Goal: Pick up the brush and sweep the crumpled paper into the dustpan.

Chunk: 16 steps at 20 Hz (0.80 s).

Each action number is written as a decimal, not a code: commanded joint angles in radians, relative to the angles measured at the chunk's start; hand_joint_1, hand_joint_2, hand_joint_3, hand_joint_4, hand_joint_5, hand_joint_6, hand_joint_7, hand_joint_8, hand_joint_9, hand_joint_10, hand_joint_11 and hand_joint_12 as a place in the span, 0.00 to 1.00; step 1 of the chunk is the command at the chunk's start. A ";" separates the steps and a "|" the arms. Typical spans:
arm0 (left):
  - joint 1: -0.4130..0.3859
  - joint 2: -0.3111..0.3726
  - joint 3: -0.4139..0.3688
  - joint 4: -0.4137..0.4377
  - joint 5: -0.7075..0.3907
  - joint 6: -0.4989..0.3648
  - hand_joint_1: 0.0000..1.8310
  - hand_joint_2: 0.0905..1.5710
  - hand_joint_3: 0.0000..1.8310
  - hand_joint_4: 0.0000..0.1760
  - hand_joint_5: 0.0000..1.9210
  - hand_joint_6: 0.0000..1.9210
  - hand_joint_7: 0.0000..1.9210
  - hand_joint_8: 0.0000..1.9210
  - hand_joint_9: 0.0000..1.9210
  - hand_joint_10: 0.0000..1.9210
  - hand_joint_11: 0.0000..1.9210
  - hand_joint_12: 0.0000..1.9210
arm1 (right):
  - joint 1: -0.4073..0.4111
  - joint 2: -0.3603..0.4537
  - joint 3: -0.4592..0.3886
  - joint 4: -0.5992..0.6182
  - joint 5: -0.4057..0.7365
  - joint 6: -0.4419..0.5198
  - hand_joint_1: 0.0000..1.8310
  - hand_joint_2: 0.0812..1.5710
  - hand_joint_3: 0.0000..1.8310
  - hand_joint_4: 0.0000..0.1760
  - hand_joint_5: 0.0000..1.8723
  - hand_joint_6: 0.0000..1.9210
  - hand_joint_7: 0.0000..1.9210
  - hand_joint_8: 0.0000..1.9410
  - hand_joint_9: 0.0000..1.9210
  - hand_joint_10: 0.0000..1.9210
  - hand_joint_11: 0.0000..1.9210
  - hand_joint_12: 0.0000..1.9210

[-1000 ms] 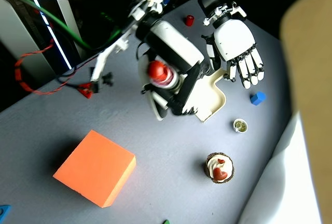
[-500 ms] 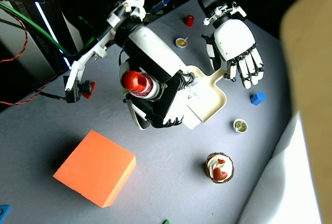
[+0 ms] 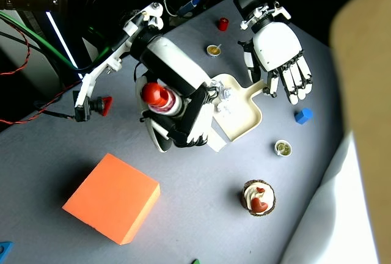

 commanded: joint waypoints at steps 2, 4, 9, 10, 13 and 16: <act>-0.011 0.010 0.000 0.039 -0.086 0.007 0.51 0.61 0.00 0.14 0.43 0.02 0.18 0.00 0.14 0.00 0.02 0.25 | 0.015 0.010 -0.004 -0.115 -0.045 -0.014 0.74 0.66 0.00 1.00 0.52 1.00 0.55 1.00 0.62 1.00 0.67 1.00; -0.011 0.010 -0.001 0.040 -0.084 0.007 0.51 0.60 0.00 0.12 0.43 0.01 0.16 0.00 0.12 0.00 0.01 0.25 | 0.012 0.010 -0.004 -0.122 -0.045 -0.012 0.70 0.60 0.00 1.00 0.49 1.00 0.54 1.00 0.62 1.00 0.67 1.00; -0.010 0.011 0.002 0.045 -0.085 0.007 0.51 0.60 0.00 0.06 0.45 0.01 0.18 0.00 0.14 0.00 0.03 0.25 | 0.006 0.010 -0.003 -0.133 -0.045 -0.008 0.69 0.53 0.00 0.31 0.39 1.00 0.42 0.93 0.45 0.92 0.36 0.95; -0.010 0.011 0.002 0.046 -0.084 0.007 0.50 0.61 0.00 0.20 0.45 0.01 0.17 0.00 0.13 0.00 0.02 0.24 | 0.002 0.010 -0.002 -0.140 -0.044 -0.006 0.68 0.51 0.00 0.42 0.31 0.98 0.39 0.85 0.40 0.86 0.26 0.92; -0.010 0.011 0.002 0.050 -0.084 0.007 0.50 0.61 0.00 0.14 0.45 0.00 0.16 0.00 0.13 0.00 0.00 0.23 | -0.027 0.011 0.012 -0.164 -0.019 0.028 0.51 0.45 0.00 0.31 0.15 0.82 0.15 0.89 0.08 0.94 0.01 1.00; -0.010 0.011 0.001 0.052 -0.080 0.007 0.51 0.61 0.00 0.10 0.46 0.01 0.16 0.00 0.12 0.00 0.00 0.24 | -0.030 0.014 0.023 -0.151 -0.009 0.036 0.48 0.42 0.00 0.10 0.08 0.07 0.04 0.14 0.03 0.22 0.00 0.55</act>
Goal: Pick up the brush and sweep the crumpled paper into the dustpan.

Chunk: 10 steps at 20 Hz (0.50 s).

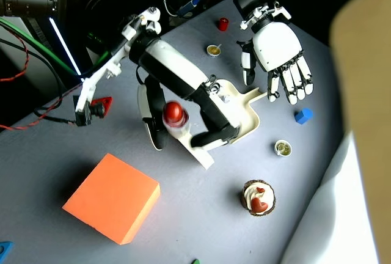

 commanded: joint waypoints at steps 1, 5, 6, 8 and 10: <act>-0.011 0.011 0.001 0.039 -0.081 0.007 0.50 0.61 0.00 0.20 0.46 0.00 0.16 0.00 0.13 0.00 0.01 0.24 | 0.017 0.013 0.002 -0.111 -0.046 -0.007 0.48 0.41 0.00 0.13 0.04 0.02 0.03 0.03 0.01 0.04 0.00 0.16; -0.058 0.018 0.016 0.045 -0.057 0.008 0.49 0.61 0.00 0.17 0.45 0.00 0.17 0.00 0.12 0.00 0.00 0.23 | 0.017 0.013 0.004 -0.123 -0.046 -0.002 0.43 0.41 0.00 0.00 0.00 0.00 0.00 0.00 0.00 0.00 0.00 0.00; -0.075 0.018 0.021 0.045 -0.042 0.014 0.50 0.61 0.00 0.15 0.45 0.00 0.17 0.00 0.12 0.00 0.00 0.22 | 0.017 0.013 0.006 -0.124 -0.046 0.000 0.42 0.40 0.00 0.00 0.00 0.00 0.00 0.00 0.00 0.00 0.00 0.00; -0.112 0.021 0.031 0.040 -0.008 0.023 0.50 0.61 0.00 0.13 0.45 0.00 0.16 0.00 0.12 0.00 0.00 0.22 | 0.017 0.014 0.003 -0.123 -0.044 0.014 0.42 0.39 0.00 0.02 0.00 0.00 0.00 0.00 0.00 0.00 0.00 0.00; -0.143 0.023 0.037 0.041 0.005 0.025 0.51 0.60 0.00 0.09 0.46 0.00 0.17 0.00 0.12 0.00 0.01 0.23 | 0.033 0.058 -0.030 -0.063 0.050 0.071 0.44 0.41 0.00 0.00 0.00 0.00 0.00 0.00 0.00 0.00 0.00 0.00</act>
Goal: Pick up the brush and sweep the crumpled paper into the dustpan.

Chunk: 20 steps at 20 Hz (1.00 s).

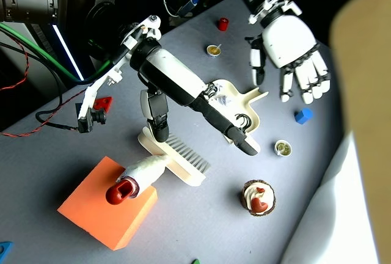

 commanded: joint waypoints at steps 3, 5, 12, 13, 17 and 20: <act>-0.058 0.015 0.017 0.074 -0.007 0.010 0.49 0.61 0.00 0.16 0.44 0.00 0.16 0.00 0.12 0.00 0.01 0.23 | 0.054 0.095 -0.047 0.029 0.198 0.104 0.44 0.41 0.00 0.00 0.00 0.00 0.00 0.00 0.00 0.00 0.00 0.00; -0.079 0.024 0.013 0.097 0.026 0.010 0.48 0.60 0.00 0.25 0.42 0.00 0.17 0.00 0.12 0.00 0.01 0.23 | 0.056 0.140 -0.065 0.052 0.312 0.135 0.44 0.40 0.00 0.00 0.00 0.00 0.00 0.00 0.00 0.00 0.00 0.00; -0.096 0.045 -0.041 0.089 0.037 0.010 0.48 0.61 0.00 0.19 0.41 0.00 0.16 0.00 0.12 0.00 0.00 0.23 | 0.044 0.399 -0.151 -0.043 0.881 0.327 0.43 0.45 0.01 0.00 0.00 0.00 0.00 0.00 0.00 0.00 0.00 0.00; -0.097 0.045 -0.047 0.088 0.034 0.010 0.47 0.62 0.00 0.21 0.40 0.00 0.15 0.00 0.11 0.00 0.00 0.22 | 0.045 0.423 -0.158 -0.053 0.922 0.344 0.42 0.44 0.01 0.00 0.00 0.00 0.00 0.00 0.00 0.00 0.00 0.00; -0.100 0.049 -0.060 0.083 0.042 0.010 0.46 0.63 0.00 0.24 0.40 0.00 0.15 0.00 0.11 0.00 0.01 0.23 | 0.068 0.517 -0.175 -0.038 1.077 0.345 0.39 0.43 0.00 0.00 0.00 0.00 0.00 0.00 0.00 0.00 0.00 0.00; -0.108 0.049 -0.064 0.078 0.039 0.010 0.47 0.62 0.00 0.23 0.41 0.00 0.15 0.00 0.11 0.00 0.00 0.21 | 0.074 0.570 -0.163 0.053 1.141 0.344 0.35 0.43 0.00 0.00 0.00 0.00 0.00 0.00 0.00 0.00 0.00 0.00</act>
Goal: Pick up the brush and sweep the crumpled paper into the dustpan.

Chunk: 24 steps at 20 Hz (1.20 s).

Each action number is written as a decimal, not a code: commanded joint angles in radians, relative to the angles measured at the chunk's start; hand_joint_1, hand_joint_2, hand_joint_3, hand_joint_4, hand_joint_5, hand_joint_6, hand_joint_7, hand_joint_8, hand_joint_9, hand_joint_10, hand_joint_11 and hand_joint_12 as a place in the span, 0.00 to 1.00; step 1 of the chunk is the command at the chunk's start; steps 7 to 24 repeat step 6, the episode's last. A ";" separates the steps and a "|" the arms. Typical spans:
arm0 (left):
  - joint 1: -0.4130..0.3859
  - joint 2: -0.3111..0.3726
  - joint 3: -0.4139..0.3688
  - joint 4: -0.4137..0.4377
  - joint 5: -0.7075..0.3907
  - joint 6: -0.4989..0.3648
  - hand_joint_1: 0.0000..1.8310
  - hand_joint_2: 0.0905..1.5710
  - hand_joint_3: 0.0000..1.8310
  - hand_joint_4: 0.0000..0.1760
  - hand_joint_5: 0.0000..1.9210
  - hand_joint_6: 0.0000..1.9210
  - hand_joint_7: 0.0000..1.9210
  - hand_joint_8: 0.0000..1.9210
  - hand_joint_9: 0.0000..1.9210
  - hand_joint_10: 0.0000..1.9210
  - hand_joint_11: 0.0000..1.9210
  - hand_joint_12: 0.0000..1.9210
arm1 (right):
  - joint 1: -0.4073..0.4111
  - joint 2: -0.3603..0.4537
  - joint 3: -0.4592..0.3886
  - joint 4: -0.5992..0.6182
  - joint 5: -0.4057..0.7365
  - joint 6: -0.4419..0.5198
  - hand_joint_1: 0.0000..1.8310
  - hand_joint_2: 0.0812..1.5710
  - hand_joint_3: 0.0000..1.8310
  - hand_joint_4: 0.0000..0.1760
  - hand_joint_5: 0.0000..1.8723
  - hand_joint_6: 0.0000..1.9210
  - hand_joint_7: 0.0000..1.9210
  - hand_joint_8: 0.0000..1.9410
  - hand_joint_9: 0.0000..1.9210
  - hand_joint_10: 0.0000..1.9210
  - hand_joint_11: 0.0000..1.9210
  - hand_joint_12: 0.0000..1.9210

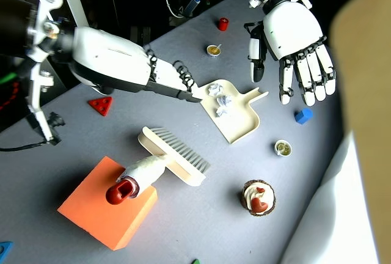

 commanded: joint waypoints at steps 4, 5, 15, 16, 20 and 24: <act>-0.026 0.013 0.002 0.025 -0.078 0.006 0.48 0.62 0.00 0.24 0.40 0.00 0.16 0.00 0.11 0.00 0.00 0.21 | 0.015 0.014 -0.007 0.050 -0.049 0.003 0.34 0.44 0.00 0.00 0.00 0.00 0.00 0.00 0.00 0.00 0.00 0.00; -0.027 0.014 0.001 0.025 -0.077 0.007 0.48 0.61 0.00 0.20 0.41 0.00 0.17 0.00 0.12 0.00 0.01 0.22 | 0.016 0.015 -0.012 0.050 -0.059 0.003 0.37 0.45 0.00 0.00 0.00 0.00 0.00 0.00 0.00 0.00 0.00 0.00; -0.030 0.014 0.000 0.025 -0.076 0.008 0.48 0.61 0.00 0.20 0.41 0.00 0.17 0.00 0.12 0.00 0.01 0.22 | 0.018 0.015 -0.016 0.049 -0.068 0.003 0.37 0.45 0.00 0.00 0.00 0.00 0.00 0.00 0.00 0.00 0.00 0.00; -0.030 0.014 0.000 0.025 -0.076 0.008 0.48 0.61 0.00 0.20 0.41 0.00 0.17 0.00 0.12 0.00 0.01 0.22 | 0.018 0.015 -0.016 0.049 -0.068 0.003 0.37 0.45 0.00 0.00 0.00 0.00 0.00 0.00 0.00 0.00 0.00 0.00; -0.030 0.014 0.000 0.025 -0.076 0.008 0.48 0.61 0.00 0.20 0.41 0.00 0.17 0.00 0.12 0.00 0.01 0.22 | 0.018 0.015 -0.016 0.049 -0.068 0.003 0.37 0.45 0.00 0.00 0.00 0.00 0.00 0.00 0.00 0.00 0.00 0.00; -0.030 0.014 0.000 0.025 -0.076 0.008 0.48 0.61 0.00 0.20 0.41 0.00 0.17 0.00 0.12 0.00 0.01 0.22 | 0.018 0.015 -0.016 0.049 -0.068 0.003 0.37 0.45 0.00 0.00 0.00 0.00 0.00 0.00 0.00 0.00 0.00 0.00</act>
